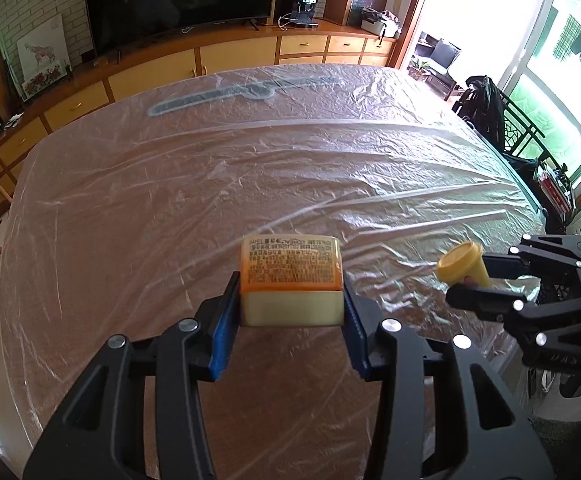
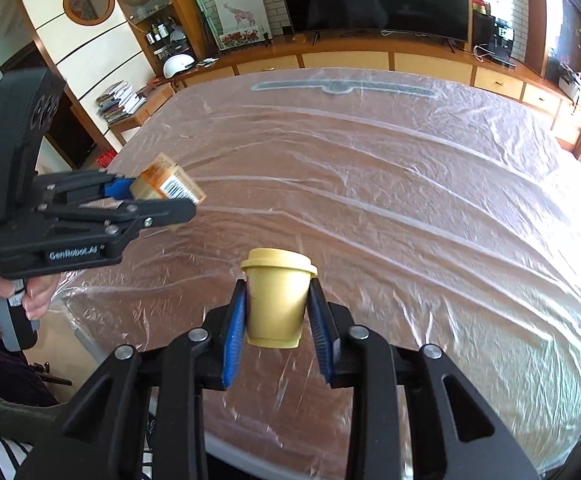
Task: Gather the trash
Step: 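Carry the tan jar and yellow cup over the black trash bin with both tools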
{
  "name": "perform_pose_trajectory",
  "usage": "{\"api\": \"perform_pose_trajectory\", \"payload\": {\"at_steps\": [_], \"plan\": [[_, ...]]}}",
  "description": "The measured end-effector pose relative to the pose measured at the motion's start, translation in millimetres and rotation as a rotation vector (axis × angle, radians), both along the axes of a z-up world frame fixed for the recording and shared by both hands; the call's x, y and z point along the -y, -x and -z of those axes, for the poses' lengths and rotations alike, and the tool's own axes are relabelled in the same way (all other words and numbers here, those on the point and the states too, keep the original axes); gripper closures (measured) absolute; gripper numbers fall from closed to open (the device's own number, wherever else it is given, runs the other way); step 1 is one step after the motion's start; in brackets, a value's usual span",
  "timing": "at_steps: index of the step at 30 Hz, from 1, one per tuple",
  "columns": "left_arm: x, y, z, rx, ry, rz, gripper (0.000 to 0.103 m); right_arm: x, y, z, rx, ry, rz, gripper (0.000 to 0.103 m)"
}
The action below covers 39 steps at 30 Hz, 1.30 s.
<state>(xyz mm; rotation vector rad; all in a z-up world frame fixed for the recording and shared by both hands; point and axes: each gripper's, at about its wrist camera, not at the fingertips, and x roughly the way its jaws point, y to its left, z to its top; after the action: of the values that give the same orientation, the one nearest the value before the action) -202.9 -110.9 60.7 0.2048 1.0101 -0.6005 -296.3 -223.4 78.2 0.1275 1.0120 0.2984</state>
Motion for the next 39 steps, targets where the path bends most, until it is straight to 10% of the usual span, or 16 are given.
{"api": "perform_pose_trajectory", "payload": {"at_steps": [39], "plan": [[-23.0, 139.3, -20.0, 0.0, 0.039, 0.092, 0.056, 4.3, 108.4, -26.7, -0.03, -0.123, -0.091, 0.073]]}}
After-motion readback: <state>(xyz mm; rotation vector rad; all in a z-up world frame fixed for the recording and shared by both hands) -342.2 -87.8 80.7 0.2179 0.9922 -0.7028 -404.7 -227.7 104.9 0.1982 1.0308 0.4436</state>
